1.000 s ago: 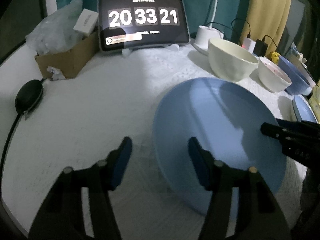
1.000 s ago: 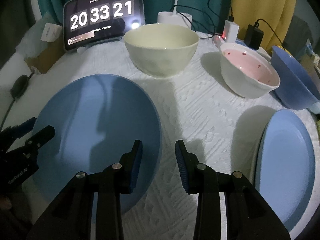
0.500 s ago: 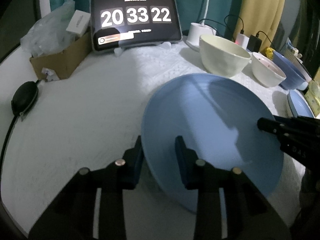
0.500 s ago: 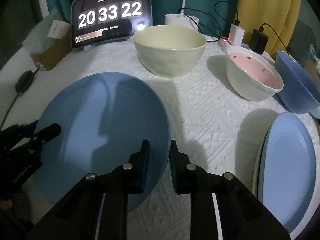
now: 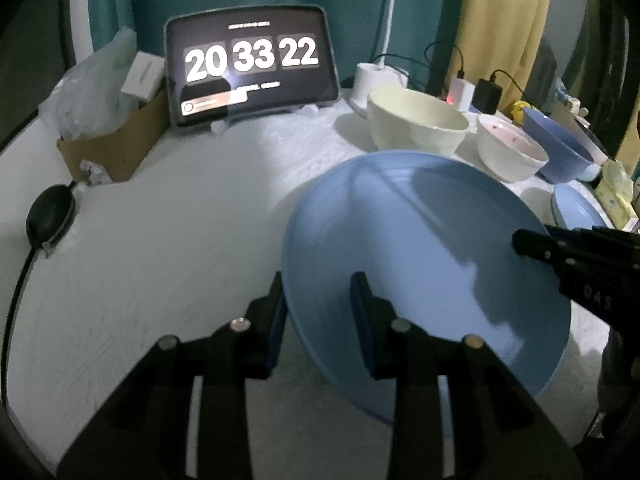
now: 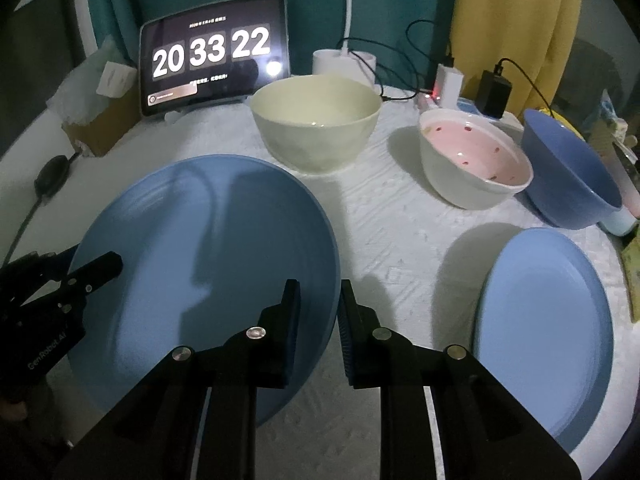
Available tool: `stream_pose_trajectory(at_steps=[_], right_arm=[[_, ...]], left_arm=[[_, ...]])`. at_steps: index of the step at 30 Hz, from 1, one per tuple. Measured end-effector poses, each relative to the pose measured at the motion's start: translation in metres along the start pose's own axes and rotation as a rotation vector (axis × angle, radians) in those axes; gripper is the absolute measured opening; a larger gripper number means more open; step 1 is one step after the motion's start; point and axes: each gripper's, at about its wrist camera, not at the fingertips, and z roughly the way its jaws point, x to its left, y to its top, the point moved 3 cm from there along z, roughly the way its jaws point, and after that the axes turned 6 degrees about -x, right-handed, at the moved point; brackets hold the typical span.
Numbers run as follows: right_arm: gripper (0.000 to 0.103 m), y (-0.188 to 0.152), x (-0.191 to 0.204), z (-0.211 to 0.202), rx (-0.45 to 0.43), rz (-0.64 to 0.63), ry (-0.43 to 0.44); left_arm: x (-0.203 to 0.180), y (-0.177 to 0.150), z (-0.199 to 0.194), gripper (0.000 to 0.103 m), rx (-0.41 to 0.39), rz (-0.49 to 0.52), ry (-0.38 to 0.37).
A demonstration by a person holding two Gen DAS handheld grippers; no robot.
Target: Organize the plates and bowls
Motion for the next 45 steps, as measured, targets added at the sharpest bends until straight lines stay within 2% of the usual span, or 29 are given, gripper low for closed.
stream_pose_trajectory(at_steps=[25,45], right_arm=[[0.020,-0.003,-0.058,-0.051,-0.100,0.077,-0.024],[0.020,-0.025,-0.149,-0.091,-0.160,0.213,-0.090]], left_arm=[[-0.066,0.019,-0.032,0.032,-0.072,0.078,-0.031],[-0.162,0.026,-0.040,0.032,-0.081,0.200,-0.104]])
